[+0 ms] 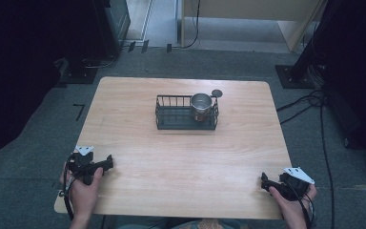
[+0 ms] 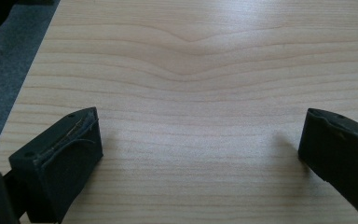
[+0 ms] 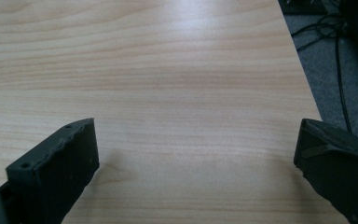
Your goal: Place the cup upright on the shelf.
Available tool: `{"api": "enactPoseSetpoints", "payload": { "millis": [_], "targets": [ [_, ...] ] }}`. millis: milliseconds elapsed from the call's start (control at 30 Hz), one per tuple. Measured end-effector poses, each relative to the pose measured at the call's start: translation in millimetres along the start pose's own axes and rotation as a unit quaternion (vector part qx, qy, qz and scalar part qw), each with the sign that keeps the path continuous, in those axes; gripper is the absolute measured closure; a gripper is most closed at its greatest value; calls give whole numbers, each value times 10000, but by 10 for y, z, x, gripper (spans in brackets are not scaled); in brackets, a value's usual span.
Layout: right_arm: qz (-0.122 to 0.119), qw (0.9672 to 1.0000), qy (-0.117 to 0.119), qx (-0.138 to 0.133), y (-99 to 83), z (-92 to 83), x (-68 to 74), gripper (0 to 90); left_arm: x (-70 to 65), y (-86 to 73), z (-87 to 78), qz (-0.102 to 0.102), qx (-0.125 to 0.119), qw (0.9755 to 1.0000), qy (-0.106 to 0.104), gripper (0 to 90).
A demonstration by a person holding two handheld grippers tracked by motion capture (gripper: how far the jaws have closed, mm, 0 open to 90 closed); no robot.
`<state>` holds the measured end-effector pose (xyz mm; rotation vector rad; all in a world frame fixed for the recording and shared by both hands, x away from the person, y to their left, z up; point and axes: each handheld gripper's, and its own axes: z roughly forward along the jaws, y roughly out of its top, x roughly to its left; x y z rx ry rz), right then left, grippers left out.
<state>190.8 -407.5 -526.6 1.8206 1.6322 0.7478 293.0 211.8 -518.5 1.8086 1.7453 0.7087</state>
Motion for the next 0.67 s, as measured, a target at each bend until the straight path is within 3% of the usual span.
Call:
{"api": "enactPoseSetpoints", "payload": {
  "millis": [233,367,667],
  "targets": [
    [28,9999,68,103,5,16,-14,34,0,0,0,2,-1,10000,0,0],
    [12,9999,-14,156,11,34,-5,1,0,-1,0,2,-2,10000,0,0],
    [-37,9999,28,121,13,30,5,38,0,0,0,3,0,10000,0,0]
  ]
}}
